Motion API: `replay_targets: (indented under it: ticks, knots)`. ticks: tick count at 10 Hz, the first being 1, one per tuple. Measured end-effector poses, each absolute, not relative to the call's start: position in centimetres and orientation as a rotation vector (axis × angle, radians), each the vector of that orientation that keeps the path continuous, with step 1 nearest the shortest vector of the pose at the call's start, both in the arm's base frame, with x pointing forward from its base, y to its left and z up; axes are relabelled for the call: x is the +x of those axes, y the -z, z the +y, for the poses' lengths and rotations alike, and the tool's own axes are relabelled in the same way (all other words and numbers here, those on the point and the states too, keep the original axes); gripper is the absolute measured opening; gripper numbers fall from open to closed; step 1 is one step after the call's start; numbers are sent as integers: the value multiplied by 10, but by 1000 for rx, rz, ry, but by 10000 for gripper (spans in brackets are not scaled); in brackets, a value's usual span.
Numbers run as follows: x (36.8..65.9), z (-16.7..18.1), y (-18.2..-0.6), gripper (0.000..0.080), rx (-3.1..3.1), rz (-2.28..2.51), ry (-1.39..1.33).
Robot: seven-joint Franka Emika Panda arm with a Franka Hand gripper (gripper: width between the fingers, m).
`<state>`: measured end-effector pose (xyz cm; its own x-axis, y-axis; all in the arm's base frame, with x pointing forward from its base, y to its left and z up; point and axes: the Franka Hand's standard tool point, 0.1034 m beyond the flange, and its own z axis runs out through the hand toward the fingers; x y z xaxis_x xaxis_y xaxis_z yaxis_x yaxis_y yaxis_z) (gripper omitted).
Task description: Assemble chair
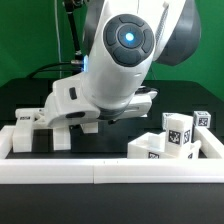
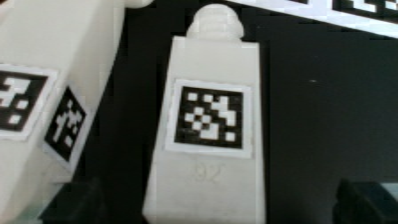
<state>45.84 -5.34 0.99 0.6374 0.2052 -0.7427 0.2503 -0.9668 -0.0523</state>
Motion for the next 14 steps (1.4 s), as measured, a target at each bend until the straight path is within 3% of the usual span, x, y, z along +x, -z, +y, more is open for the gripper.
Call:
replay_targets:
  ticks: [2, 4, 5, 6, 11, 14]
  knots:
    - [458, -53, -9, 649, 2792, 389, 1255]
    - [458, -53, -9, 395, 2791, 389, 1258]
    - [458, -53, -9, 395, 2791, 389, 1258]
    - [458, -53, -9, 288, 2791, 389, 1257]
    - [465, -52, -15, 288, 2794, 391, 1248]
    - [486, -44, -42, 289, 2802, 387, 1236]
